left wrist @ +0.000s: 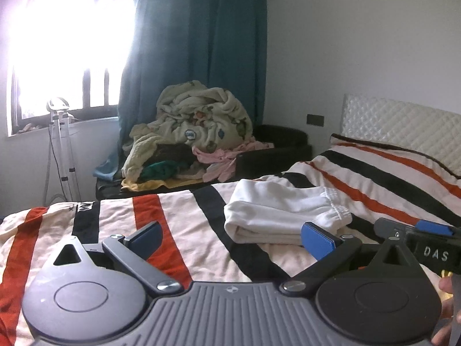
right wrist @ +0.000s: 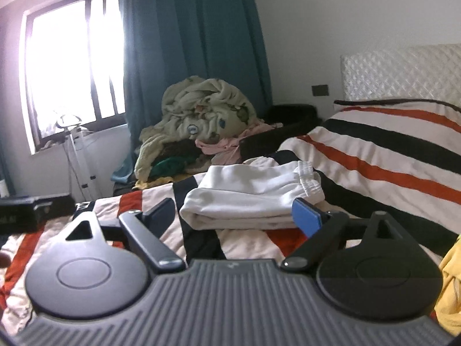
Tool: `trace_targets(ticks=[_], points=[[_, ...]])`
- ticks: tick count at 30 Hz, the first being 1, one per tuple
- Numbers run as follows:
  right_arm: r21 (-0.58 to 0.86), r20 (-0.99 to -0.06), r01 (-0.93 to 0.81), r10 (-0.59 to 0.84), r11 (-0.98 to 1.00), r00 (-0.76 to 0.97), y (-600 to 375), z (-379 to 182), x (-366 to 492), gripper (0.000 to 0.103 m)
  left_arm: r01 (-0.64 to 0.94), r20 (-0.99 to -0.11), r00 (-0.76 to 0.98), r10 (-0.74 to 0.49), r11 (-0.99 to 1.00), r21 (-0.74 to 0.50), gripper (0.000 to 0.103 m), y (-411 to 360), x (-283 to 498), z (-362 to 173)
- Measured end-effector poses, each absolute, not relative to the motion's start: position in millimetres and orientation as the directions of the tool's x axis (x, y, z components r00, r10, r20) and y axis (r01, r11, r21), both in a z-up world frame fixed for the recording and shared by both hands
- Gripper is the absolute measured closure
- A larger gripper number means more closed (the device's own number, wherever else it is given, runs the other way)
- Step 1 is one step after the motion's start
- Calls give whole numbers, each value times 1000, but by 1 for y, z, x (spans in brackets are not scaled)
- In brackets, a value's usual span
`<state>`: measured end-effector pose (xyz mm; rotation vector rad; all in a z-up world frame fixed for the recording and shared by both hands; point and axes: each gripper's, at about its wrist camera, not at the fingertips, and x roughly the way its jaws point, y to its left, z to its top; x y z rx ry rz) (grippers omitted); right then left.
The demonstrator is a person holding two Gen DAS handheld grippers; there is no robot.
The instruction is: Fold clothes
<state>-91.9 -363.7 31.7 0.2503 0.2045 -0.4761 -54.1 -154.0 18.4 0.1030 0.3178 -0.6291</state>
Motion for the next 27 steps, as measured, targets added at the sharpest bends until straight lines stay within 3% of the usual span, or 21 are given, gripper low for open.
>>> trace_targets(ticks=[27], points=[[126,-273,510,-464,851,843,-356,30,-82,14,598,-311,762,-568,802,1,0,-151,-64,15]])
